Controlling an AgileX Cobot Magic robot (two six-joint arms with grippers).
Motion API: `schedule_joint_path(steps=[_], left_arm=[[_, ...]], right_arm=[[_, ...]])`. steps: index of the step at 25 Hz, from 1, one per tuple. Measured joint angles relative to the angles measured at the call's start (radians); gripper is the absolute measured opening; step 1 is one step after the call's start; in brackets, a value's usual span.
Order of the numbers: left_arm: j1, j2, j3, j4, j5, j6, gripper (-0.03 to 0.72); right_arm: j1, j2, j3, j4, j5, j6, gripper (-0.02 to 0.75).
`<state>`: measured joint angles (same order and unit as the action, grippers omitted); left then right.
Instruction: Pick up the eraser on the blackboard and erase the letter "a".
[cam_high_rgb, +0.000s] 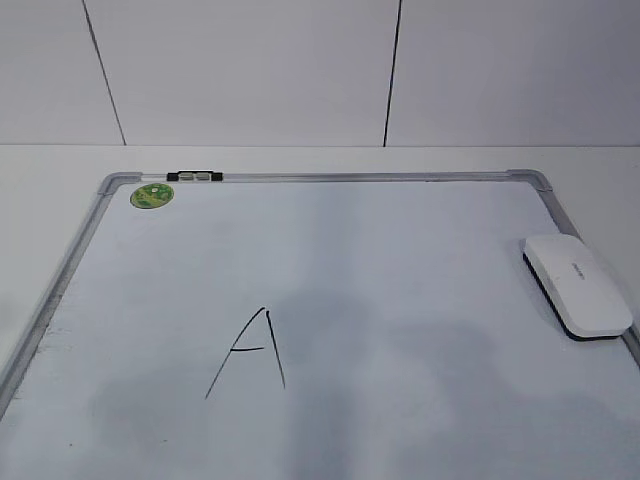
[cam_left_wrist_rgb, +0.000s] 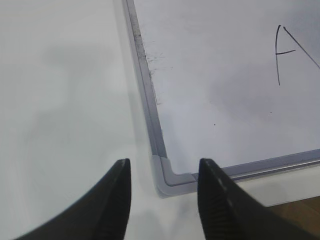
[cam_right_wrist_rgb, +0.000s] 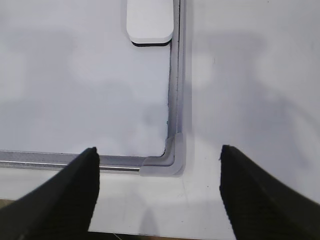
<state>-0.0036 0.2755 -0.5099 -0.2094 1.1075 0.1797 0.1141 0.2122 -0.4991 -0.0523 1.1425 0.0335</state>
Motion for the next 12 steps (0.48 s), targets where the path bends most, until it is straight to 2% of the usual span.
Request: schedule_joint_path(steps=[8, 12], left_arm=[[0.000, -0.004, 0.000, 0.000, 0.000, 0.000, 0.298], [0.008, -0.051, 0.000, 0.000, 0.000, 0.000, 0.297]], right_arm=[[-0.008, 0.000, 0.000, 0.000, -0.002, -0.002, 0.593], [-0.060, -0.006, 0.000, 0.000, -0.002, -0.002, 0.593]])
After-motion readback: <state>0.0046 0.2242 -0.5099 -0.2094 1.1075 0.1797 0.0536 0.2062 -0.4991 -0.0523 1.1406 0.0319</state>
